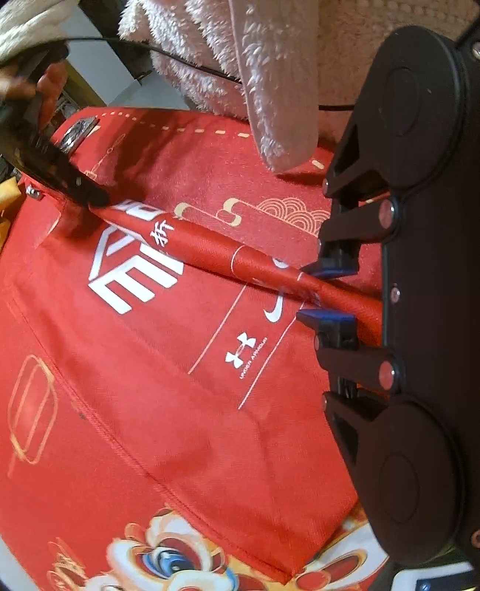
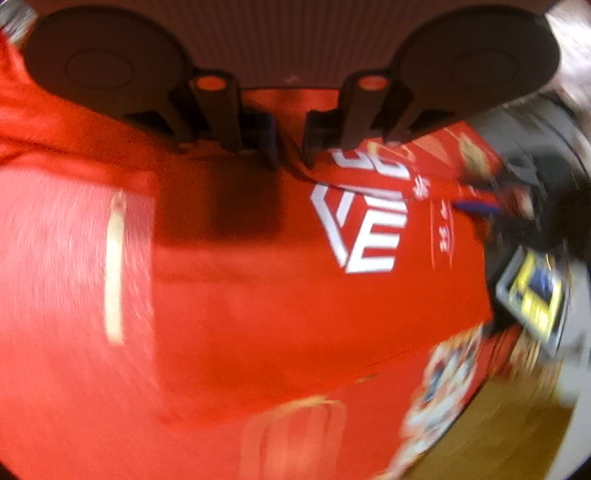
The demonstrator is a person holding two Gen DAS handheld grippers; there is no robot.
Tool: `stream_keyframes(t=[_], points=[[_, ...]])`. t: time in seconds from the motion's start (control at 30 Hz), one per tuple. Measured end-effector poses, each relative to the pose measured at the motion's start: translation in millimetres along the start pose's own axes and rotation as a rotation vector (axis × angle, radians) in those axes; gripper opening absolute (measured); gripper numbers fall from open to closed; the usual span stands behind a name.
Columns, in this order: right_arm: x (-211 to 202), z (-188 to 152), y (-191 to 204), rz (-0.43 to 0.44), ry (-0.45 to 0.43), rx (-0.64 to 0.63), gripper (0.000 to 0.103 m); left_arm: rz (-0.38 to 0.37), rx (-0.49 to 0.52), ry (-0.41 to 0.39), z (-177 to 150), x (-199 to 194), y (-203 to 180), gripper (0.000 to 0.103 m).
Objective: Fold shopping bag
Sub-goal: 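Open the right gripper and move it further along the bag strip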
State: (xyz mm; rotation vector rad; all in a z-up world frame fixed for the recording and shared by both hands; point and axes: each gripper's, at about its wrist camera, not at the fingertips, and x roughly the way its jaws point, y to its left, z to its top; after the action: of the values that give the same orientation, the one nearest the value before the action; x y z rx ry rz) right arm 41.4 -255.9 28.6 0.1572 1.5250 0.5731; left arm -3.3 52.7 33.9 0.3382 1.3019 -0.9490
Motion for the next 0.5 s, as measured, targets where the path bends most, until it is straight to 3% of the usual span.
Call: stream_keyframes(t=[0.07, 0.2, 0.27, 0.37, 0.5], points=[[-8, -9, 25, -0.103, -0.076, -0.174, 0.037, -0.015, -0.023, 0.002, 1, 0, 4, 0.016], [-16, -34, 79, -0.283, -0.158, -0.571, 0.042, -0.057, -0.063, 0.006, 2, 1, 13, 0.016], [-14, -51, 105, -0.349, -0.192, -0.799, 0.051, -0.068, -0.07, 0.01, 4, 2, 15, 0.016], [3, -75, 134, -0.371, -0.218, -1.116, 0.051, -0.072, -0.071, 0.019, 5, 3, 15, 0.016], [38, -90, 154, -0.38, -0.159, -1.328, 0.049, -0.078, -0.084, 0.019, 5, 4, 16, 0.017]])
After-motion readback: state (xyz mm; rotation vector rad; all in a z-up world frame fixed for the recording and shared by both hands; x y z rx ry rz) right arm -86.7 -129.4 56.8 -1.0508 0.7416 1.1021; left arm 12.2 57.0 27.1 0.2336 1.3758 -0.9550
